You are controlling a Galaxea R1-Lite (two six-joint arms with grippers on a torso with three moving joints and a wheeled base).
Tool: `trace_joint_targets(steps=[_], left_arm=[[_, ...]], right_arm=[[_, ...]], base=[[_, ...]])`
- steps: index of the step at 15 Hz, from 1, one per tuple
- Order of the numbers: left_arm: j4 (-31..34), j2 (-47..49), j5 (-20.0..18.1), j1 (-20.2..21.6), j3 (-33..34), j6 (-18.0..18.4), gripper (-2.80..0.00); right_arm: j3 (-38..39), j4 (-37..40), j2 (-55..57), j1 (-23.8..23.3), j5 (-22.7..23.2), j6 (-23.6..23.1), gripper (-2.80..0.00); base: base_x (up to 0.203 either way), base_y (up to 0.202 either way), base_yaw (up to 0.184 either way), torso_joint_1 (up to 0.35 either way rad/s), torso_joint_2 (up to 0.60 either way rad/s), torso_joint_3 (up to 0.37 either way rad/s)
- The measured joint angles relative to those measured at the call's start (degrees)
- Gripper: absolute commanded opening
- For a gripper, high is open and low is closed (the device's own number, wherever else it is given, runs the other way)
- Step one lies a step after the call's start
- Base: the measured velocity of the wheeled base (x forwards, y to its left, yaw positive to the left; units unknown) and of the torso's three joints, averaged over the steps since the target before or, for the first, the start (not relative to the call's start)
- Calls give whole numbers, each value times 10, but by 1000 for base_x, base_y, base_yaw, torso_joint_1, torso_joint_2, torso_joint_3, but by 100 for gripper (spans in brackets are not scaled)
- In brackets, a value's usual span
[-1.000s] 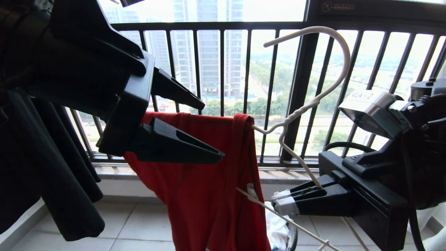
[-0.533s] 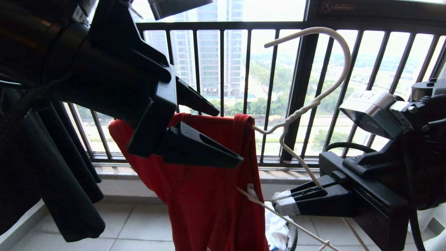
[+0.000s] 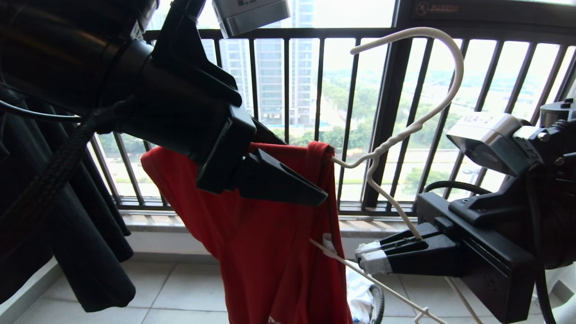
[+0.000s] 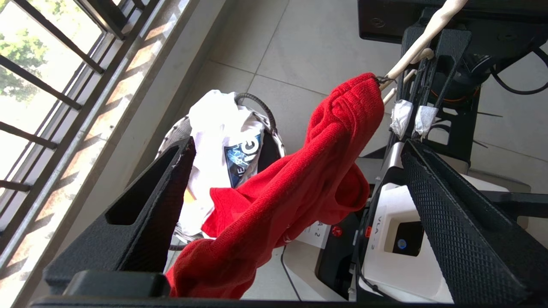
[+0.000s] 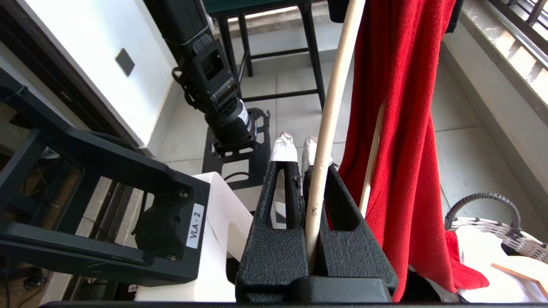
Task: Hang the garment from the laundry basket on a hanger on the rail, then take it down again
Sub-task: Hang the clothes on the clothes rack
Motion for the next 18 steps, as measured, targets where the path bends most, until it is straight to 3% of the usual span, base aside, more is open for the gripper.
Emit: trace_joint_targets(steps=[5,8,13,14,18], left_arm=[[11,-1,21,6,1,4,0],[50,-4,24,8,0,26,0],[40,-4,19,10,-1,30,0],[41,-4,18,10,0,30,-280],[41,-4,19,11,1,36,-280]], right_arm=[[-2,0,0,-10,0,0,-280],[-2,0,0,-10,0,0,-280],[-2,0,0,-10,0,0,-280],[-2,0,0,-10,0,0,-280],[-4,0,0,-10,0,1,-280]], base=[[0,0,0,0,0,0],[0,0,0,0,0,0],[0,0,0,0,0,0],[0,0,0,0,0,0],[0,0,0,0,0,0]])
